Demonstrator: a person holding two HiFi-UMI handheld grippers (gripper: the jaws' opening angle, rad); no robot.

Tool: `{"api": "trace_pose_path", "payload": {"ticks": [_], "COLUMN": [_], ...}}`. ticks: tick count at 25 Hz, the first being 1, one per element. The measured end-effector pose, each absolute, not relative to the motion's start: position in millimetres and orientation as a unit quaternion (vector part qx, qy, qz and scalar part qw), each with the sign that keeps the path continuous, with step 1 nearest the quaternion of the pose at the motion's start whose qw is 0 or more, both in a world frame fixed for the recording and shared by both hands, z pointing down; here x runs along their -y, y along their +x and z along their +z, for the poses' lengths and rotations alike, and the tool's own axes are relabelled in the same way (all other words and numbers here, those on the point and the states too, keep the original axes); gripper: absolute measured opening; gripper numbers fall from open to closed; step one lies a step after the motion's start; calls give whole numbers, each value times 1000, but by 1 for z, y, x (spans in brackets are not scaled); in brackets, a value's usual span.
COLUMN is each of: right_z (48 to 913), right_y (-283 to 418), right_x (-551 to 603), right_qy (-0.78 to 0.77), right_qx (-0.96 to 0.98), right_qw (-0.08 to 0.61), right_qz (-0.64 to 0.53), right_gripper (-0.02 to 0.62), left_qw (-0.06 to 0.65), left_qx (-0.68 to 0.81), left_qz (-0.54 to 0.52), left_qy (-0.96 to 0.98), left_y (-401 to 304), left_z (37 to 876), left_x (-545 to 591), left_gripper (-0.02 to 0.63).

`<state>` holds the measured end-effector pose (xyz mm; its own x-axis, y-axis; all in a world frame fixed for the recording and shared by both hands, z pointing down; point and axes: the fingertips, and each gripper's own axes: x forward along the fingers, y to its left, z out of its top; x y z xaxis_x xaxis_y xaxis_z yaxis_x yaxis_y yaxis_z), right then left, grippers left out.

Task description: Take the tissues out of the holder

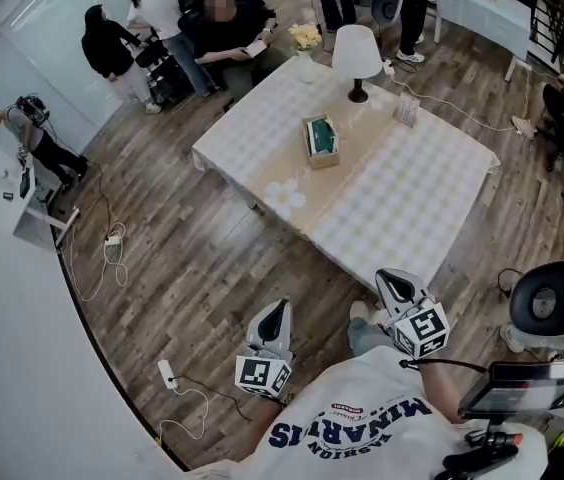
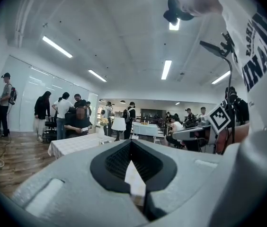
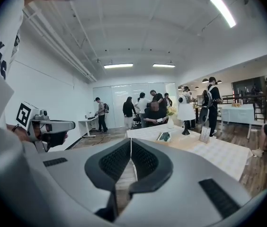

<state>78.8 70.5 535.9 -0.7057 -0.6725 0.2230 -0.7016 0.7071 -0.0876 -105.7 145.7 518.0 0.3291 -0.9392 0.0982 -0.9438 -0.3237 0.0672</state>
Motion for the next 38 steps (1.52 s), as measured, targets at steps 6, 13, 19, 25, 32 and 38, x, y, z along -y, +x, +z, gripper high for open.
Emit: {"api": "trace_pose_path", "payload": {"ticks": [6, 13, 19, 25, 32, 38], "right_z": [526, 531, 548, 557, 541, 540], "right_y": [77, 98, 96, 91, 87, 62], "right_x": [24, 89, 109, 124, 169, 200], "right_qy": [373, 380, 382, 405, 457, 498], "right_qx": [921, 917, 915, 905, 879, 856], "right_qw": [76, 71, 63, 56, 68, 58], "right_qz": [84, 95, 113, 122, 121, 124], "right_gripper": [9, 9, 9, 9, 9, 9], "left_qw": [52, 70, 69, 72, 67, 61], "left_qx": [587, 585, 586, 551, 504, 466], "left_qz": [39, 31, 35, 40, 23, 15], "left_qy": [807, 807, 807, 831, 861, 883], "left_y": [-118, -89, -95, -94, -104, -140], "left_z": [495, 489, 502, 517, 498, 507], "left_x": [-49, 3, 30, 69, 143, 190], "left_gripper": [3, 3, 3, 3, 3, 3]}}
